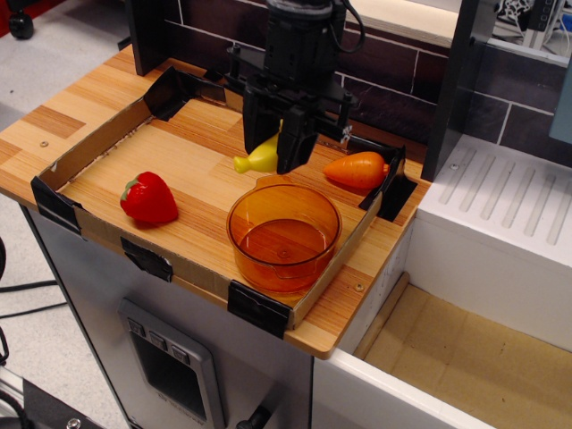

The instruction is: Put banana in pot

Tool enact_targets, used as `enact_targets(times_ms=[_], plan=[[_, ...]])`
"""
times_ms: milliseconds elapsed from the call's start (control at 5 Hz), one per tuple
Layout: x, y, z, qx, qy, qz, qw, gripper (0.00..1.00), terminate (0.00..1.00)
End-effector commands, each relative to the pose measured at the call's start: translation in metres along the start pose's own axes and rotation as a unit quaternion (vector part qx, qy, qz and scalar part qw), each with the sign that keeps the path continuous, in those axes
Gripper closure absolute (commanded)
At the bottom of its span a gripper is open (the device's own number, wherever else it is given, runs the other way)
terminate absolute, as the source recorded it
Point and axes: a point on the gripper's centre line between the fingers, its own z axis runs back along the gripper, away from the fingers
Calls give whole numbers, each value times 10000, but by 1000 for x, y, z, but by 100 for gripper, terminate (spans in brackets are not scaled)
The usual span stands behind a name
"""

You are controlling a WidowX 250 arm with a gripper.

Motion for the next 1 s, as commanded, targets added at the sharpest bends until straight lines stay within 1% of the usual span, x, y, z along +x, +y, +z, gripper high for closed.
enact_targets(times_ms=[0, 200, 400, 600, 800], plan=[[6, -6, 0, 55, -37, 7, 10000, 100, 0], [5, -11, -7, 71, -99, 117, 9999, 0, 0], [2, -14, -13, 143, -125, -44, 9998, 0, 0], [2, -11, -3, -79, -225, 136, 9996, 0, 0], [5, -1, 22, 25, -784, 437, 9960, 0, 0]])
